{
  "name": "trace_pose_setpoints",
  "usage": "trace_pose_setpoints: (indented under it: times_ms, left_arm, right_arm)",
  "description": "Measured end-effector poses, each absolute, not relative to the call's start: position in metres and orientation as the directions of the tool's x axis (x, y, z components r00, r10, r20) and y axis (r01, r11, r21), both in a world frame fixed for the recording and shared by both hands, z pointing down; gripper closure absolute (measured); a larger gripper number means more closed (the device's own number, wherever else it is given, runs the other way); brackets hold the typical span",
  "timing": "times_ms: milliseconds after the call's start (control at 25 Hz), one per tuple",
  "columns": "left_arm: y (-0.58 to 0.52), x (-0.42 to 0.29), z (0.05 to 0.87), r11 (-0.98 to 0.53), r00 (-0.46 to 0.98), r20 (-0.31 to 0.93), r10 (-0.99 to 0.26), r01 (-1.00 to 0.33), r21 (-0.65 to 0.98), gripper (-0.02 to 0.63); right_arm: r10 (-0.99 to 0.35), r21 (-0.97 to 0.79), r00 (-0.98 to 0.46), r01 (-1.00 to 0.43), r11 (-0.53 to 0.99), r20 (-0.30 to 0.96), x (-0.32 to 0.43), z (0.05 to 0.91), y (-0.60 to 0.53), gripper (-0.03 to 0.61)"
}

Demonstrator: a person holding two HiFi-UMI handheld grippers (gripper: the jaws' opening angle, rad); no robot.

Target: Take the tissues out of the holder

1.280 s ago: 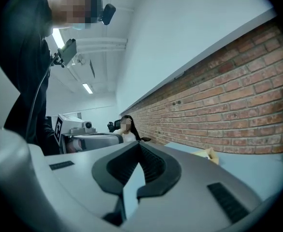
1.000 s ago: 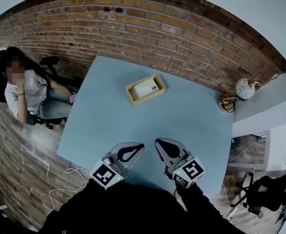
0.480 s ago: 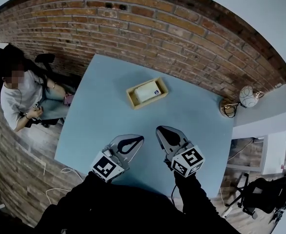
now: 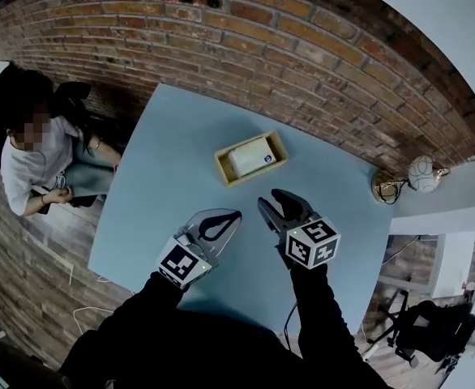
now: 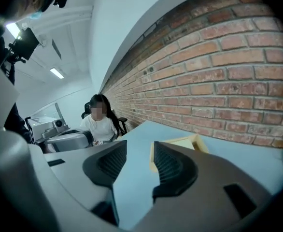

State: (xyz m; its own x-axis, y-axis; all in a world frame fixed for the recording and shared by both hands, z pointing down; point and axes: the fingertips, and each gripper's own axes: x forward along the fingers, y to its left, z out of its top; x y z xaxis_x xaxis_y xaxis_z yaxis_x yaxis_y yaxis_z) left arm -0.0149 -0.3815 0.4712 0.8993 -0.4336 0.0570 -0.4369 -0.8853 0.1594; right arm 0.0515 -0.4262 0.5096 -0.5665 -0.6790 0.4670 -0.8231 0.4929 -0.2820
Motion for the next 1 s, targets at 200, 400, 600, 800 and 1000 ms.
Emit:
trace_pose_setpoints:
  times_ms: [200,400,600,800,1000]
  left_arm:
    - [-0.413,-0.013,0.493,-0.875,0.888,0.087,-0.451,-0.459,0.157,0.62]
    - [-0.438,-0.011,0.514,-0.862,0.878,0.104,-0.467,-0.478,0.168,0.62]
    - [-0.46,-0.006,0.534,-0.849,0.868,0.111,-0.484,-0.497,0.179,0.62]
    - [-0.481,-0.007,0.553,-0.833,0.855,0.116,-0.506,-0.519,0.193,0.62]
    - [-0.494,-0.008,0.568,-0.818,0.843,0.125,-0.524,-0.539,0.204,0.62]
  right_arm:
    - [-0.577,-0.305,-0.556,-0.824,0.478,0.598,0.05,0.56,-0.456,0.269]
    - [-0.537,-0.288,-0.526,-0.837,0.465,0.659,0.051,0.589,-0.486,0.216]
    - [-0.516,-0.243,-0.464,-0.865,0.439,0.72,0.062,0.618,-0.516,0.161]
    - [-0.501,-0.199,-0.417,-0.88,0.431,0.759,0.067,0.642,-0.545,0.102]
    - [-0.473,-0.161,-0.379,-0.885,0.438,0.796,0.068,0.663,-0.564,0.045]
